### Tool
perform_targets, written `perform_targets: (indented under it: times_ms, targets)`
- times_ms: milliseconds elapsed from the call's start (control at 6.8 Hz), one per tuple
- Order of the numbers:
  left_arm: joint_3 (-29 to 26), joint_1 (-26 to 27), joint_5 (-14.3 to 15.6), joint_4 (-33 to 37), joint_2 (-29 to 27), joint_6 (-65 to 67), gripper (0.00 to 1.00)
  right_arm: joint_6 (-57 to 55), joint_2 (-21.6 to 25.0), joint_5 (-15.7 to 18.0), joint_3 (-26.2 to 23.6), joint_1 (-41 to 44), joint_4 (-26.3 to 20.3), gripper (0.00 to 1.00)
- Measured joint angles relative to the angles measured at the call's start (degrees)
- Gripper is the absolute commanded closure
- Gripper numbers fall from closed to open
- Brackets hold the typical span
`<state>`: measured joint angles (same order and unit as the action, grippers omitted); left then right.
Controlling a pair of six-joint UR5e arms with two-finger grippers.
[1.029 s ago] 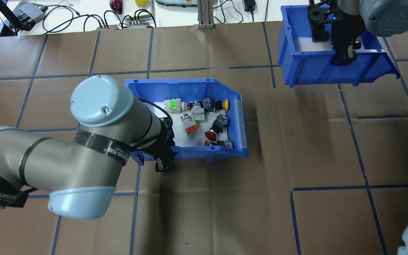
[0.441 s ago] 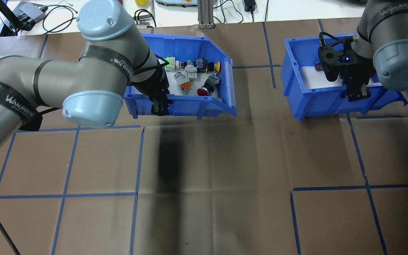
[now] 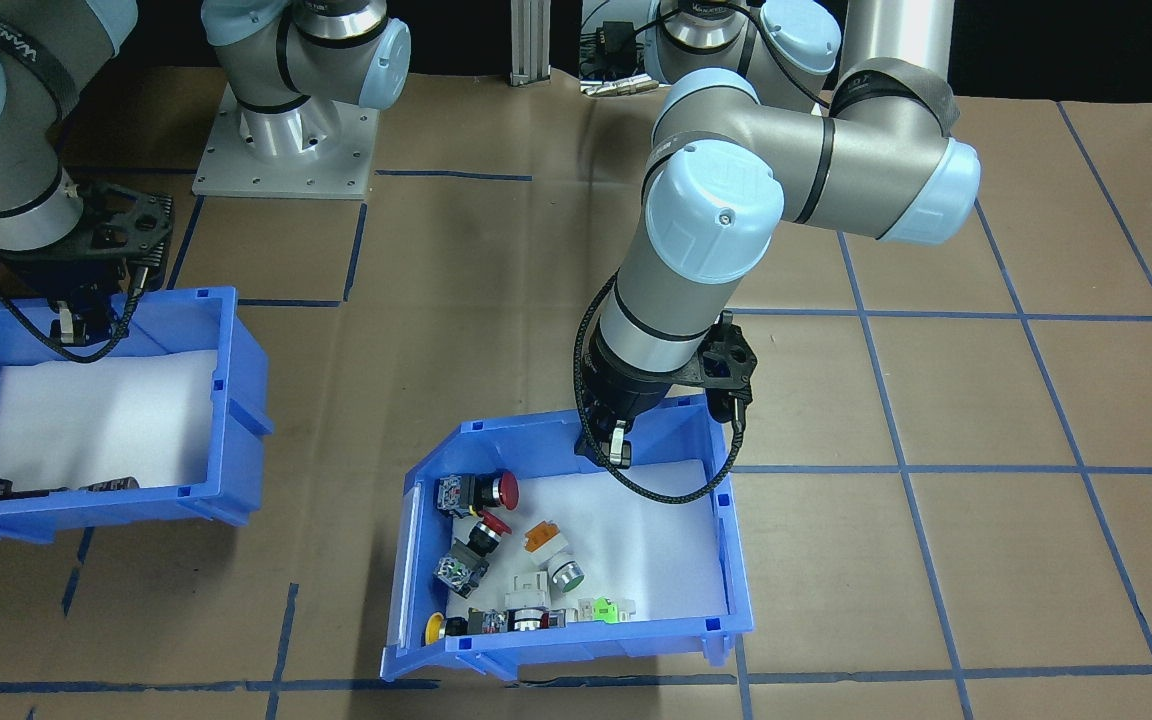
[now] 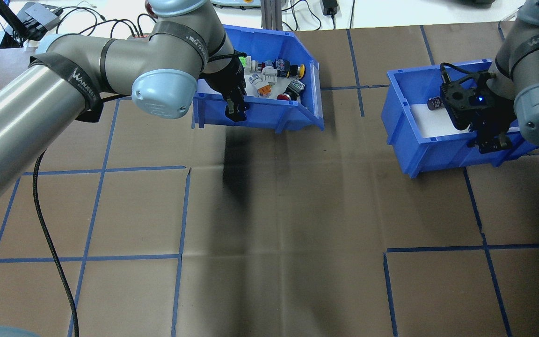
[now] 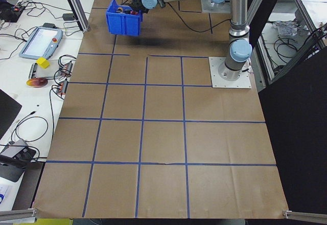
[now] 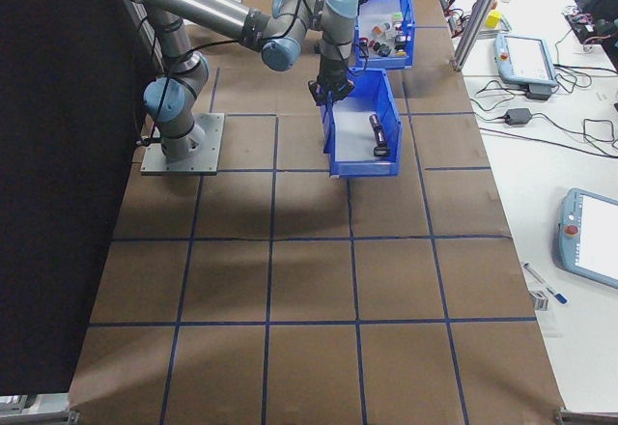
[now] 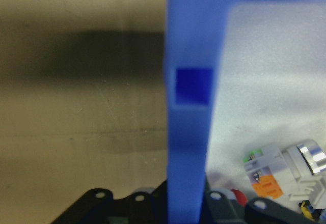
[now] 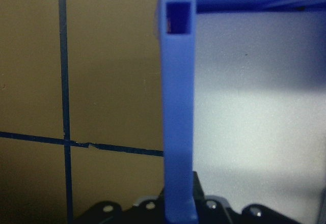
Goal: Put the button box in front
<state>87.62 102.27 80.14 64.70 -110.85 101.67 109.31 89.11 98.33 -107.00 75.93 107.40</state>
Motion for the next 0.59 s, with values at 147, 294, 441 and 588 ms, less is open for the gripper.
perform_targets:
  times_ms: [147, 294, 441, 588]
  targets:
    - [-0.17, -0.1, -3.82, -2.15, -1.72, -0.47, 1.0, -0.19, 0.15, -0.09, -0.2, -0.24, 0.02, 0.94]
    - [-0.64, -0.25, -8.74, -6.1, -4.81, -1.23, 1.0, -0.57, 0.22, -0.2, -0.43, -0.28, 0.05, 0.94]
    - [-1.06, -0.28, -11.26, -8.34, -6.75, -1.52, 1.0, -0.76, 0.24, -0.31, -0.53, -0.28, 0.1, 0.94]
    - [-0.91, -0.23, -12.18, -9.14, -7.43, -1.58, 0.98, -0.8, 0.26, -0.38, -0.56, -0.27, 0.13, 0.94]
